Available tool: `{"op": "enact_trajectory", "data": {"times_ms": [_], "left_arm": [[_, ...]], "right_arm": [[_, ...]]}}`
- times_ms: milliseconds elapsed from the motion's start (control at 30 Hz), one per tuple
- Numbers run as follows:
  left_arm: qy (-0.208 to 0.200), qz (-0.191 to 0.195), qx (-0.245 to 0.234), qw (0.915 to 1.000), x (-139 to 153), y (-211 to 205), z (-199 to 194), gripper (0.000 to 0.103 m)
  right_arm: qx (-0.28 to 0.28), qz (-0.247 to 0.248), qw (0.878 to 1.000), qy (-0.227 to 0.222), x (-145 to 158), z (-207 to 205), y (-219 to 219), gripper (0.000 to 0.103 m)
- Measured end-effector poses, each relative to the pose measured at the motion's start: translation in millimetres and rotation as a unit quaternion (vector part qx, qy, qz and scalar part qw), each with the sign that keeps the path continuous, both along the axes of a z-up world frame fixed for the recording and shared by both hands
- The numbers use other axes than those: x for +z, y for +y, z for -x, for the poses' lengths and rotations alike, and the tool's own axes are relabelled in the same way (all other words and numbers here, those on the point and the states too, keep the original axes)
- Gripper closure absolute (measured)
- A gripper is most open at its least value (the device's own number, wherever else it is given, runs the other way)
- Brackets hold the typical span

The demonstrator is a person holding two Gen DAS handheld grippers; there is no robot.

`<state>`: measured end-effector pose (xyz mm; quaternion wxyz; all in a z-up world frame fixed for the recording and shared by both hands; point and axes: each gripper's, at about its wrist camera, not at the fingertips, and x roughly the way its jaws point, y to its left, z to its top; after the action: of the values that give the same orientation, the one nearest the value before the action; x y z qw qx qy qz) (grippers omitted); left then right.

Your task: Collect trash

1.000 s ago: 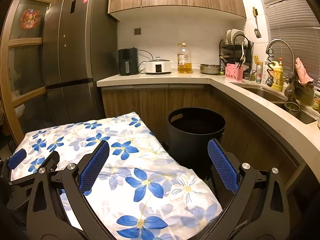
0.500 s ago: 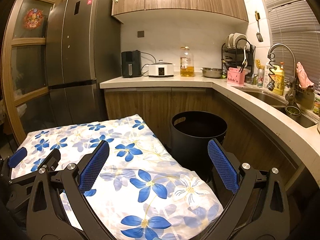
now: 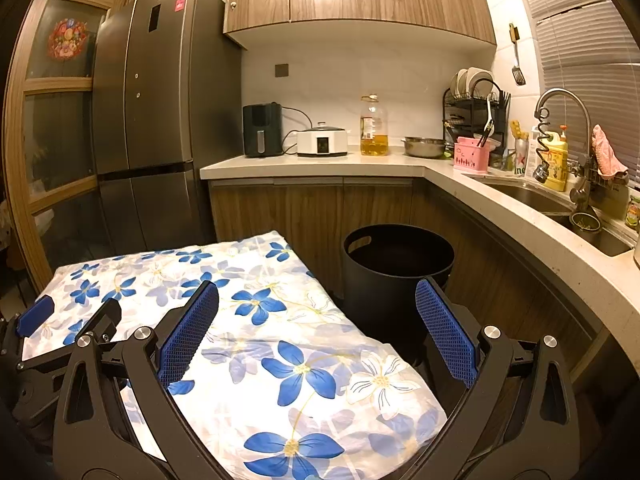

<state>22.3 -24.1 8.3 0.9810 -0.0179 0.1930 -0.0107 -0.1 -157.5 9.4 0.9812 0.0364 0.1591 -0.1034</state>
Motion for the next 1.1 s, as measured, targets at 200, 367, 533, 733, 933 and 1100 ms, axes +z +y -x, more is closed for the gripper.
{"op": "enact_trajectory", "data": {"times_ms": [200, 367, 533, 733, 933, 1100], "left_arm": [[0.001, 0.000, 0.000, 1.0000, -0.2, -0.6, -0.2, 0.007], [0.001, -0.001, -0.002, 1.0000, 0.5, -0.7, 0.0, 0.007], [0.001, -0.004, -0.005, 1.0000, -0.4, -1.5, 0.6, 0.007], [0.002, -0.005, -0.007, 1.0000, -0.7, -1.9, -0.1, 0.007], [0.002, -0.006, -0.007, 1.0000, -1.1, -2.8, 0.2, 0.007], [0.001, -0.007, -0.007, 1.0000, -1.0, -3.2, 0.4, 0.007]], "right_arm": [[0.000, 0.000, 1.000, 0.000, 1.3, 0.3, 0.2, 0.005], [0.000, -0.001, 1.000, -0.001, 1.8, 0.8, 0.0, 0.005], [0.000, -0.002, 1.000, -0.001, 2.5, 1.0, -0.5, 0.005], [-0.003, -0.003, 1.000, -0.001, 5.4, 0.8, -0.5, 0.005], [-0.004, -0.004, 1.000, 0.000, 5.1, -0.7, 0.2, 0.005], [-0.005, -0.005, 1.000, -0.001, 4.8, -0.6, 0.0, 0.005]]}}
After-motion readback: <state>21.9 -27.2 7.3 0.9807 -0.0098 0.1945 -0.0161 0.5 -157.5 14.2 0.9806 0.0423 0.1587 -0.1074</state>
